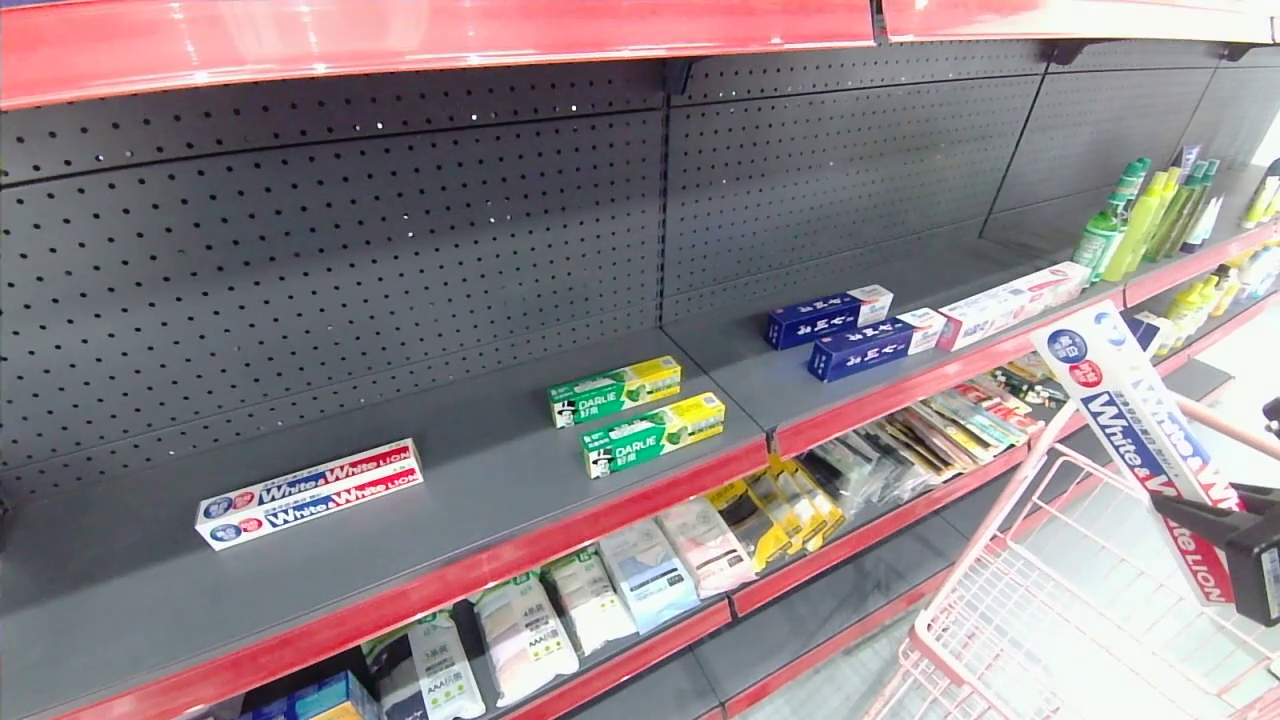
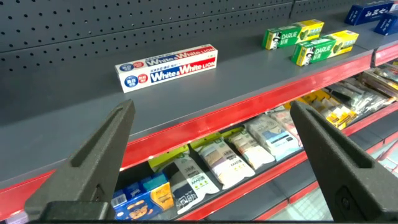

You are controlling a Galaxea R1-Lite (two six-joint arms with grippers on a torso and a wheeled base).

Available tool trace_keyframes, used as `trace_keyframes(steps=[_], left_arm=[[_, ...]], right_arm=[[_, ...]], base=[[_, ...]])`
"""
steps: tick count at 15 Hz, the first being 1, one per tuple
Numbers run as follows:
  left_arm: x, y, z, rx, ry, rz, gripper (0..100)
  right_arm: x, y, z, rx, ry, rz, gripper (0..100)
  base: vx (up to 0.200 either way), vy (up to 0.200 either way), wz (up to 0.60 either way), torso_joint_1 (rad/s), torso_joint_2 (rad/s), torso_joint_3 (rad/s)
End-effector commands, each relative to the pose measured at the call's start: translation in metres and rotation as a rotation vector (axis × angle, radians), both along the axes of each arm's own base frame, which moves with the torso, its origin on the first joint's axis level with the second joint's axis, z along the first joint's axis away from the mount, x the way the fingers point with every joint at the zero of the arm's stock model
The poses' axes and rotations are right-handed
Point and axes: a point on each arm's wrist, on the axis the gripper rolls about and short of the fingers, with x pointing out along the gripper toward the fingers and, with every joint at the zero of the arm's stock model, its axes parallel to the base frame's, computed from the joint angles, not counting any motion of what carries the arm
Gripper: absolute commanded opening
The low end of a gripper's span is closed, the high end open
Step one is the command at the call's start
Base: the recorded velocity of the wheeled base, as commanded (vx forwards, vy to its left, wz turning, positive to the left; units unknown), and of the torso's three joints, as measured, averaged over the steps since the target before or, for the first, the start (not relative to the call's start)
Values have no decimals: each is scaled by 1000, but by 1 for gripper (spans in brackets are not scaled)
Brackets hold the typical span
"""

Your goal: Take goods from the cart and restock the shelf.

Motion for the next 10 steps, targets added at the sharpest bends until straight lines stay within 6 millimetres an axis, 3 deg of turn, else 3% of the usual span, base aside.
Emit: trace_keyframes(steps=[1, 10], left_arm=[[0, 0, 0, 0, 1, -1, 100], [0, 0, 0, 0, 0, -1, 100]], right_arm=[[1, 0, 3, -6, -9, 0, 0], [-1, 0, 4, -20, -17, 8, 0]], base=[[0, 0, 0, 0, 0, 0], [0, 0, 0, 0, 0, 0]])
